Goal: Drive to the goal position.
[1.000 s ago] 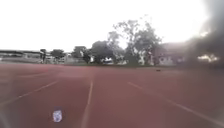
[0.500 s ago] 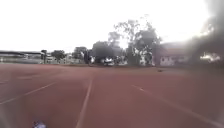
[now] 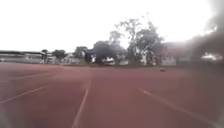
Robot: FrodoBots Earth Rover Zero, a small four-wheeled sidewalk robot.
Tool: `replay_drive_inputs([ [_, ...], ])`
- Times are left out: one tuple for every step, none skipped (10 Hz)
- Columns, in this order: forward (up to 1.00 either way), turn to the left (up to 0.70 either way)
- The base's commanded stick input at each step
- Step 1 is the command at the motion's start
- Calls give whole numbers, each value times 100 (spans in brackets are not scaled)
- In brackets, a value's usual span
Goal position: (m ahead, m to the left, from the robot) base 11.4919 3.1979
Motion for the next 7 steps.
replay_drive_inputs([
  [70, 0],
  [70, 0],
  [70, 0],
  [70, 0],
  [70, 0],
  [70, 0],
  [70, 0],
])
